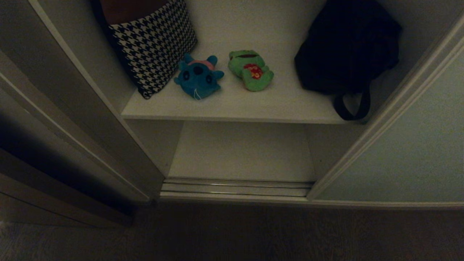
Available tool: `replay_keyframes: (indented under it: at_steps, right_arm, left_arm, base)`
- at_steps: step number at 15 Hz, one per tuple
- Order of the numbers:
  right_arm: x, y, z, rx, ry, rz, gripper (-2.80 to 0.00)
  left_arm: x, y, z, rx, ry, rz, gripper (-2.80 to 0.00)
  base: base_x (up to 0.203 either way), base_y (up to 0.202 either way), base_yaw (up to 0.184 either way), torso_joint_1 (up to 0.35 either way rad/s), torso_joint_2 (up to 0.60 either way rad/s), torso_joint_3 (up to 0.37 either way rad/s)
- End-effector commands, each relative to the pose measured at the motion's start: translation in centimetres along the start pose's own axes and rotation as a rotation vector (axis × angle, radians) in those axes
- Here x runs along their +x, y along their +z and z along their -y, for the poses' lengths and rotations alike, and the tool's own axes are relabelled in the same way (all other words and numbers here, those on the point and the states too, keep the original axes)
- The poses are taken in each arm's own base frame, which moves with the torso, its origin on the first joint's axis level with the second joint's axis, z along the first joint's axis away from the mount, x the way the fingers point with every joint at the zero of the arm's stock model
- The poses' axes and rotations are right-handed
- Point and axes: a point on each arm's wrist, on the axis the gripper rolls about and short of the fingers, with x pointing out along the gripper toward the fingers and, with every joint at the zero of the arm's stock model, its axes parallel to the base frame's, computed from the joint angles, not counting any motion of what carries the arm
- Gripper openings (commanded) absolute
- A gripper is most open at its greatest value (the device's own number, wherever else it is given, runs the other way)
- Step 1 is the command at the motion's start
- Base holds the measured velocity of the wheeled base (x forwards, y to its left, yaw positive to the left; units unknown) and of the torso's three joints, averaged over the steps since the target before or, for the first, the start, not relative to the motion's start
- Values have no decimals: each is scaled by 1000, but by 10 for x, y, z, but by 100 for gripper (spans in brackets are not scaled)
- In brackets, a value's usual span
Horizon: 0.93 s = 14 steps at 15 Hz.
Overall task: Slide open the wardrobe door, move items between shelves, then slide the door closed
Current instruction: Close the door
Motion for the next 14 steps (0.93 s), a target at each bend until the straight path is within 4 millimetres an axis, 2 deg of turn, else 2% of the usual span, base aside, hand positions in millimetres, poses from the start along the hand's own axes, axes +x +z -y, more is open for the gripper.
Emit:
replay_keyframes:
  at_steps: [1, 5, 9, 14]
  right_arm:
    - [0, 0, 0, 0, -1, 3, -280]
    - [0, 0, 0, 0, -1, 4, -280]
    - [0, 0, 0, 0, -1, 4, -280]
    - [0, 0, 0, 0, -1, 3, -280]
  left_arm:
    - [0, 0, 0, -1, 0, -2, -280]
    - [0, 0, 0, -56, 21, -3, -280]
    - [0, 0, 0, 38, 4, -7, -280]
    - [0, 0, 0, -12, 10, -4, -280]
  base:
    - [0, 0, 0, 0, 0, 0]
    - [0, 0, 0, 0, 0, 0]
    - [0, 0, 0, 0, 0, 0]
    - [0, 0, 0, 0, 0, 0]
